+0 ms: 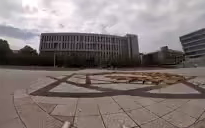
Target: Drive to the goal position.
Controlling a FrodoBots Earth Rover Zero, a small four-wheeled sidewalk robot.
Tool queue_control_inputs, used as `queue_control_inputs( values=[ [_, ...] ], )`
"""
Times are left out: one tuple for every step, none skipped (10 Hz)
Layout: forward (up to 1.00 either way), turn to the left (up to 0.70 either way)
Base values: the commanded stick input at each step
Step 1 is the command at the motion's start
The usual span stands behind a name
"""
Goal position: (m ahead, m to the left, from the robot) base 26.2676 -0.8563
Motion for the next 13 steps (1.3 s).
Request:
queue_control_inputs(
  values=[
    [0.70,0.00],
    [0.70,0.00],
    [0.70,0.00],
    [0.70,0.00],
    [0.70,0.00],
    [0.70,0.00],
    [0.70,0.00],
    [0.70,0.00],
    [0.70,0.00],
    [0.70,0.00],
    [0.70,0.00],
    [0.70,0.00],
    [0.70,0.00]
  ],
)
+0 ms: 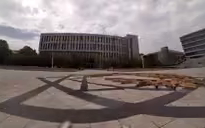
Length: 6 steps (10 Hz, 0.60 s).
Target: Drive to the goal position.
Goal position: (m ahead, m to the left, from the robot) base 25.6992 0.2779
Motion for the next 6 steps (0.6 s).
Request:
queue_control_inputs(
  values=[
    [0.70,0.00],
    [0.70,0.00],
    [0.70,0.00],
    [0.70,0.00],
    [0.70,0.00],
    [0.70,0.00]
  ],
)
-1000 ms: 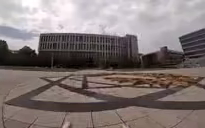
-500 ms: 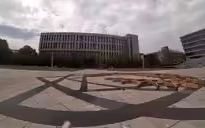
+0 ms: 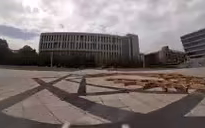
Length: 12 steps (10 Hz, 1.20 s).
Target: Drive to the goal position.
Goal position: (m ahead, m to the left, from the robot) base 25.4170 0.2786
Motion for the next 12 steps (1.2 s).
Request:
queue_control_inputs(
  values=[
    [0.70,0.00],
    [0.70,0.00],
    [0.70,0.00],
    [0.70,0.00],
    [0.70,0.00],
    [0.70,0.00],
    [0.70,0.00],
    [0.70,0.00],
    [0.70,0.00],
    [0.70,0.00],
    [0.70,0.00],
    [0.70,0.00]
  ],
)
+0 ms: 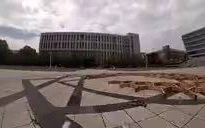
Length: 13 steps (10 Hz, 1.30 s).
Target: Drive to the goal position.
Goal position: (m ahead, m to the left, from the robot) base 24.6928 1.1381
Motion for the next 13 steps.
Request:
queue_control_inputs(
  values=[
    [0.70,0.00],
    [0.70,0.00],
    [0.70,0.00],
    [0.70,0.00],
    [0.70,0.00],
    [0.70,0.00],
    [0.70,0.02],
    [0.70,0.02],
    [0.70,0.02],
    [0.70,0.02],
    [0.70,0.08],
    [0.70,0.15],
    [0.70,0.14]
  ],
)
